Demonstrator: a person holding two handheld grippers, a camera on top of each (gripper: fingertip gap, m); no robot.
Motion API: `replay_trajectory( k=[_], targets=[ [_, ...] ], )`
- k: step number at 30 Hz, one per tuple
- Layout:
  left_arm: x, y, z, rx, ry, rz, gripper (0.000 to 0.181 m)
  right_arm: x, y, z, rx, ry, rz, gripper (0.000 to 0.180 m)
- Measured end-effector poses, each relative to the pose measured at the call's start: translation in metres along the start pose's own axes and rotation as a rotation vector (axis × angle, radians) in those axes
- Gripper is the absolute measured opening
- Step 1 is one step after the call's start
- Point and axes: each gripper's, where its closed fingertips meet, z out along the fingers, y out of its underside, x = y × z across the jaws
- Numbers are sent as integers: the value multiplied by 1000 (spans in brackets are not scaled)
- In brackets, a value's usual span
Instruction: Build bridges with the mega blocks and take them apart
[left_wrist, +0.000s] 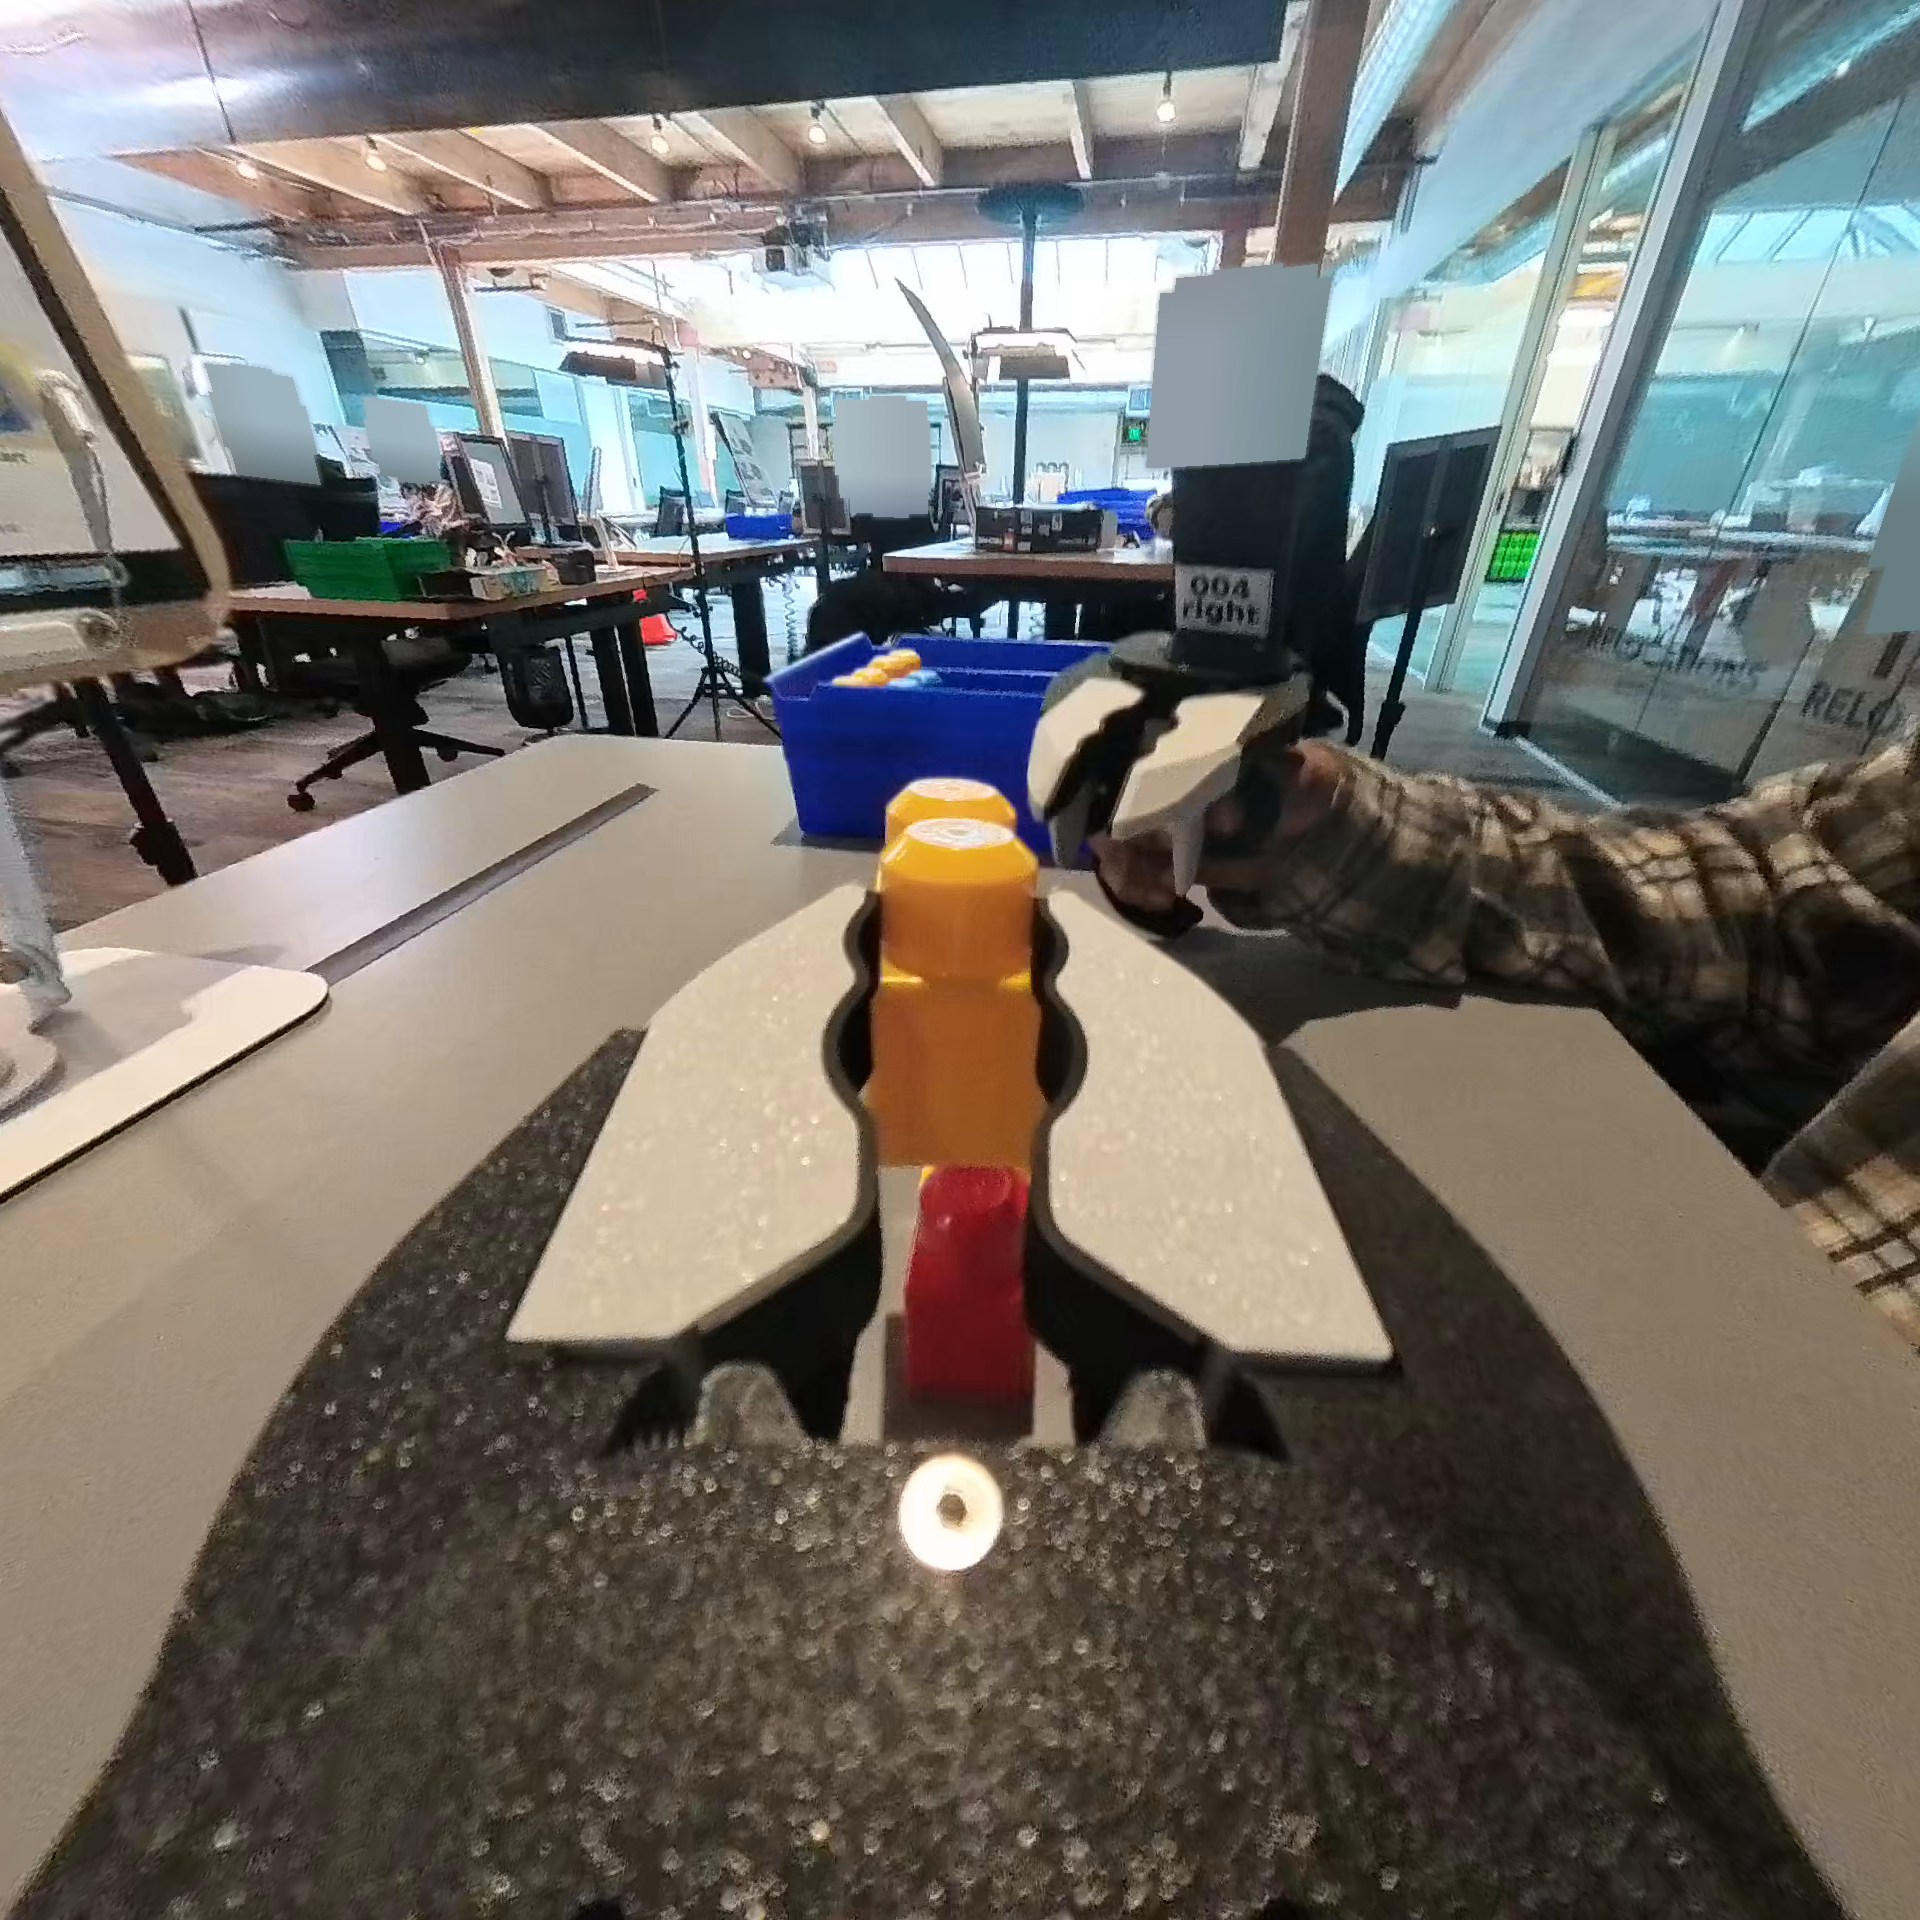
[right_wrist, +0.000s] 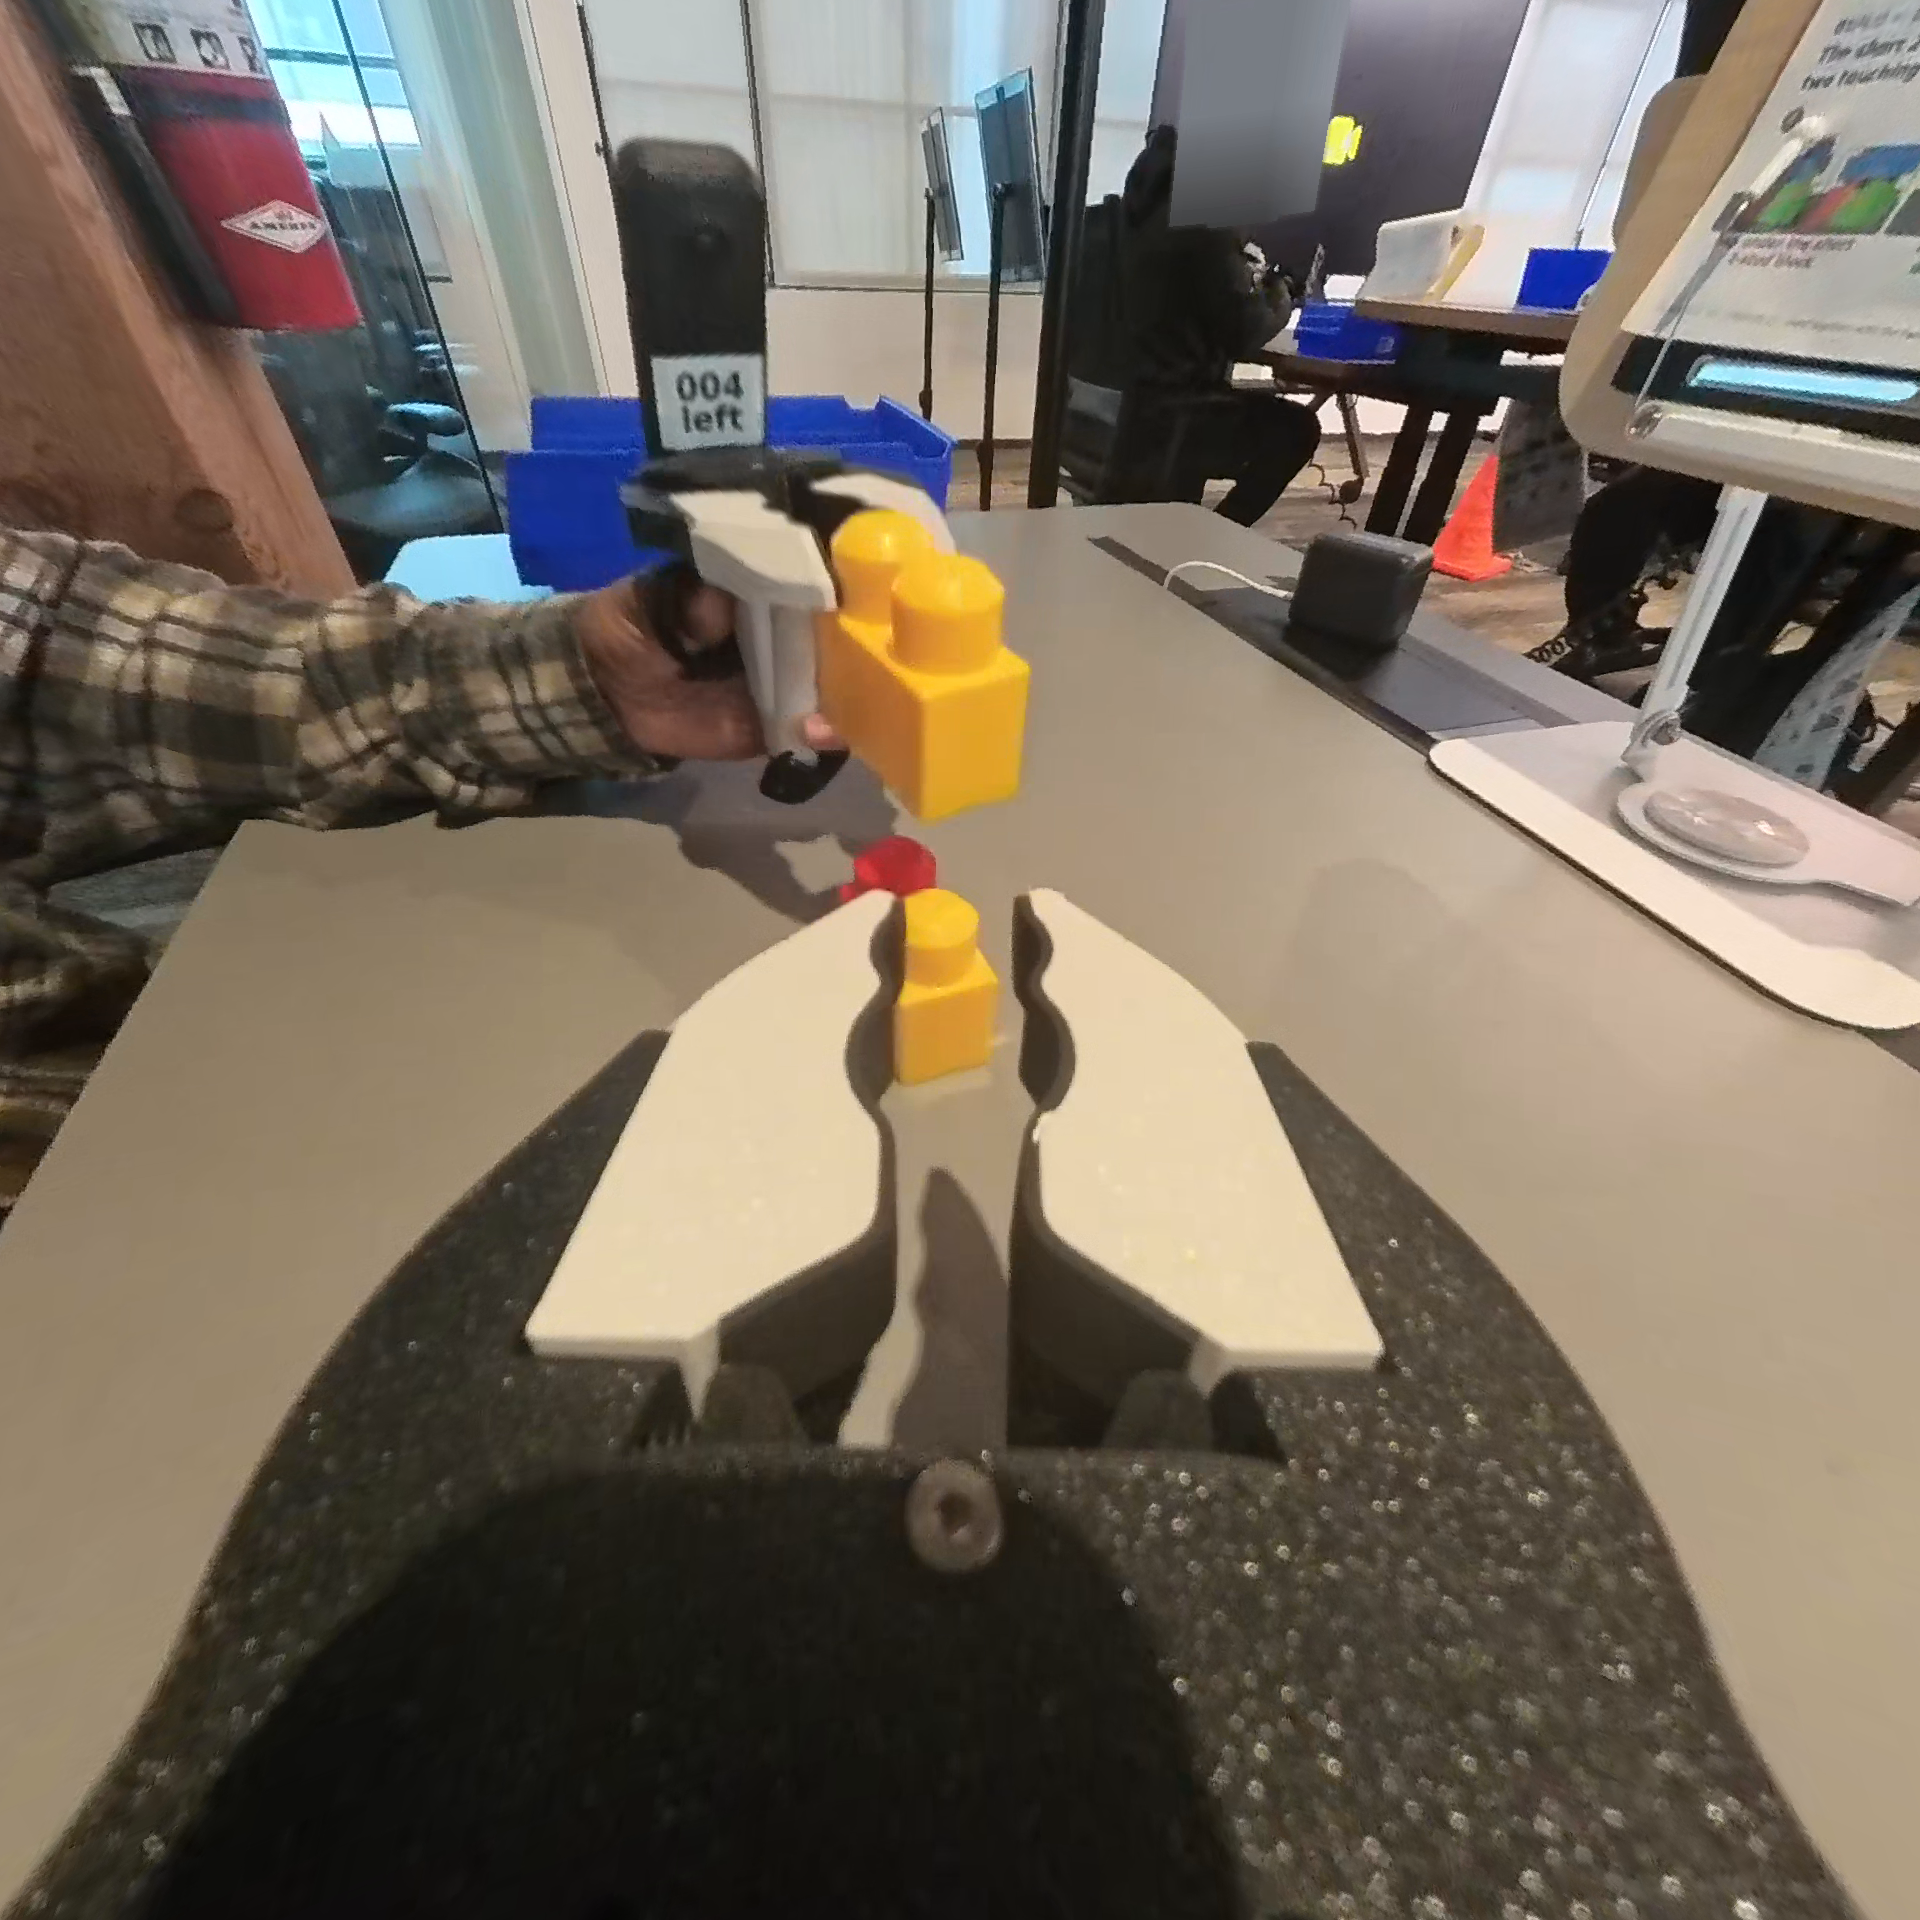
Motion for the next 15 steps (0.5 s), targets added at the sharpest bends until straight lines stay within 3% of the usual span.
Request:
replay_trajectory(
  k=[15],
  targets=[
    [7,24,16,-75,73,-22,27,-5,6,4,-30,-28,3,19]
  ],
)
